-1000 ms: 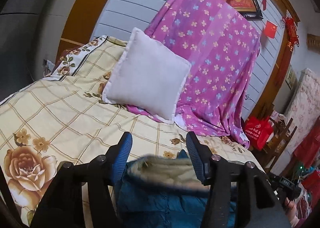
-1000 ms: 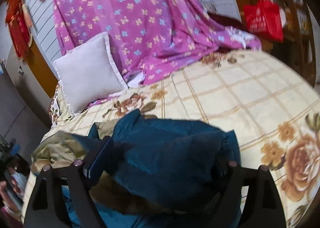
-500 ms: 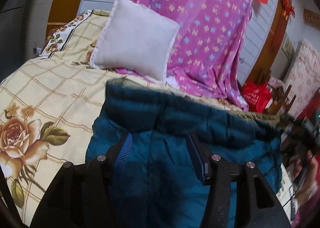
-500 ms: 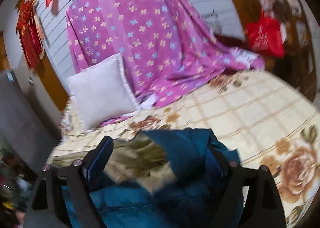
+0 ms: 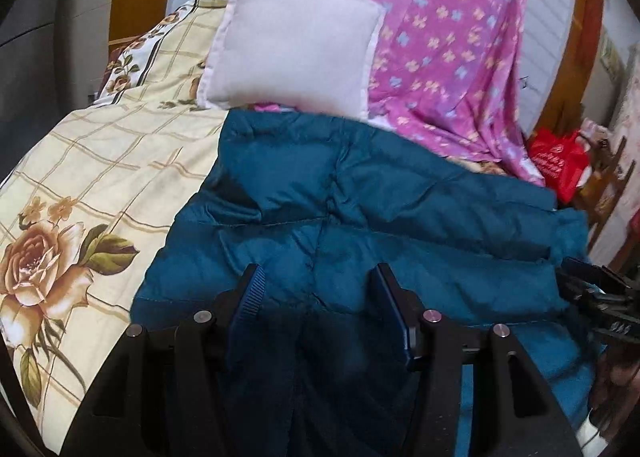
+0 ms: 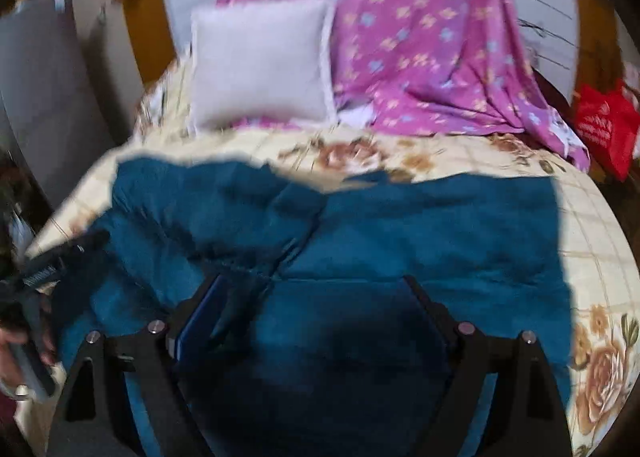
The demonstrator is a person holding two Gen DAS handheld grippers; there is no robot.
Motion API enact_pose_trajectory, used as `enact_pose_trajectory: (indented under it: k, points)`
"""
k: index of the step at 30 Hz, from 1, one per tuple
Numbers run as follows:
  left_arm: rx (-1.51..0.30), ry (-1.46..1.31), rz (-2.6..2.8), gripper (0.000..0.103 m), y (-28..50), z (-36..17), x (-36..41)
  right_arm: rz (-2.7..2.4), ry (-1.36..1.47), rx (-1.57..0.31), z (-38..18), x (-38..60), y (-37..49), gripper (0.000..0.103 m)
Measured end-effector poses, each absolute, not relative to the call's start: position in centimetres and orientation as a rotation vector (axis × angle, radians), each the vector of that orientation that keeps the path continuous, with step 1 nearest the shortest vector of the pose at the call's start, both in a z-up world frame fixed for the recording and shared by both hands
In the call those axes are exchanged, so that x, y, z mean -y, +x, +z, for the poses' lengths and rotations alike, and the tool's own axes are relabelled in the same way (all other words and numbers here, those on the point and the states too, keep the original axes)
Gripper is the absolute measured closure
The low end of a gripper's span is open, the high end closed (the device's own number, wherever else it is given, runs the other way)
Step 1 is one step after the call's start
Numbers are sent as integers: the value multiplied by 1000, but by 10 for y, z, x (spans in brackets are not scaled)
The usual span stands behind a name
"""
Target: Fold large clothes
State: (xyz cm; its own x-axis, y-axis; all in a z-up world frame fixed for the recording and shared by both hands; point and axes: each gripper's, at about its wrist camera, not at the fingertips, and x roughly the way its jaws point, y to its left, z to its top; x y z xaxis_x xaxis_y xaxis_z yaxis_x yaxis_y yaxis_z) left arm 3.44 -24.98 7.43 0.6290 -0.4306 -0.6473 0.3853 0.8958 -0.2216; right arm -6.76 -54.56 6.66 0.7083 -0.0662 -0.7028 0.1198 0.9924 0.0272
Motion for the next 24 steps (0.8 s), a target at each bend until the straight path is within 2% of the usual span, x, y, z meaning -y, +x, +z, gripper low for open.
enact_pose_trajectory:
  k: [3,7,14,21,24]
  points:
    - [-758,-66,-444,58,48,68,254,-183,20,-798,52,541,-39,15]
    - [-763,-90,-435,58,62,62,257,-236,109,-855,34,563,-8,15]
    - [-792,-32,-414,58,67,64,266,-262,109,-880,23,566,5,14]
    - [-727,18,-389,58,69,83,262,-271,84,-804,65,594,-51,13]
    - [-782,33,-334,58,85,72,263,-366,42,-824,65,622,-62,13]
